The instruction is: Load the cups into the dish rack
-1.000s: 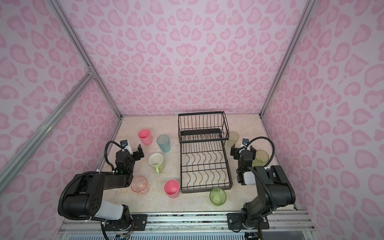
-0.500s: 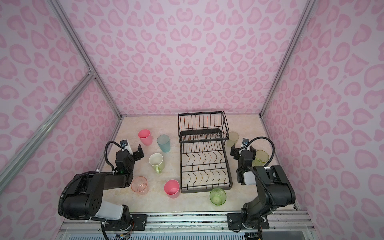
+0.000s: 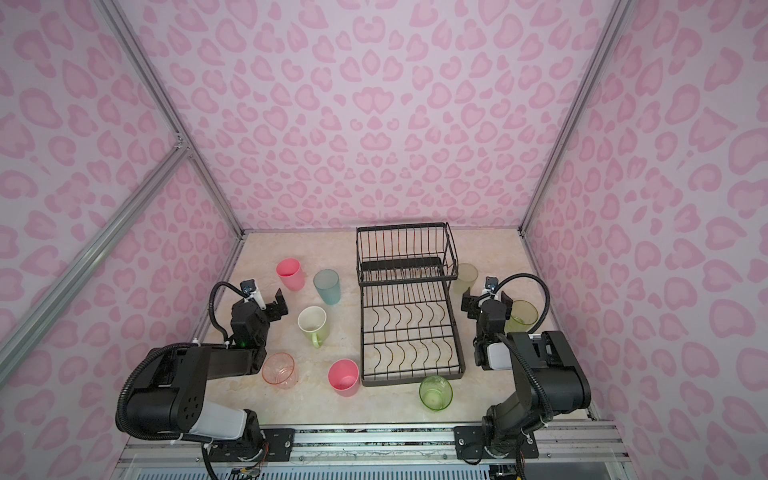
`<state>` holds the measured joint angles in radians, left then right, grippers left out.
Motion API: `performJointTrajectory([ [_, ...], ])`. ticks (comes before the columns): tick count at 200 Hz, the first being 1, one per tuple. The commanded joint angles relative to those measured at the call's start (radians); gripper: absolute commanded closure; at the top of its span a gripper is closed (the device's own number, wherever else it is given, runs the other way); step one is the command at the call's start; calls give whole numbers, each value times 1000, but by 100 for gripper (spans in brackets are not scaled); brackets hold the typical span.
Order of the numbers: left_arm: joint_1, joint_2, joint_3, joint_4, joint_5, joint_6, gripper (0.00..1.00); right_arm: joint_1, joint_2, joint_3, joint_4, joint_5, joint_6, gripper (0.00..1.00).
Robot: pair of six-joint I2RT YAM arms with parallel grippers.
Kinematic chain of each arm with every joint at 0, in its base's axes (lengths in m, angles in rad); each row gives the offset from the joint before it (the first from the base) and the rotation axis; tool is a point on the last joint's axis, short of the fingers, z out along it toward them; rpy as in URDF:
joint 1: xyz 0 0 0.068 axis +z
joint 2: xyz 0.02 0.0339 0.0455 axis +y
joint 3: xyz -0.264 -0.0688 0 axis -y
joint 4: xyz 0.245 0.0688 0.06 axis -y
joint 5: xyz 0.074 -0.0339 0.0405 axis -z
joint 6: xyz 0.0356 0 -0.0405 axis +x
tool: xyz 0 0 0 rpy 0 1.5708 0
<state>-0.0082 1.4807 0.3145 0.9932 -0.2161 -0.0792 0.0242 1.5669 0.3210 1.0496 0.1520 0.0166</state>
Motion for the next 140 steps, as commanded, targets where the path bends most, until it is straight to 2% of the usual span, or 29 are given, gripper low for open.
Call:
performJointTrajectory([
  [1, 1, -5, -2, 28, 0, 4, 3, 0, 5, -2, 13, 0, 8, 1],
  [69, -1, -15, 0, 20, -10, 2, 3, 16, -30, -49, 77, 43, 4, 1],
  [129, -9, -100, 82, -201, -96, -21, 3, 60, -139, -57, 10, 99, -36, 1],
  [140, -12, -119, 108, -260, -120, -28, 3, 62, -158, -47, -22, 114, -35, 3],
])
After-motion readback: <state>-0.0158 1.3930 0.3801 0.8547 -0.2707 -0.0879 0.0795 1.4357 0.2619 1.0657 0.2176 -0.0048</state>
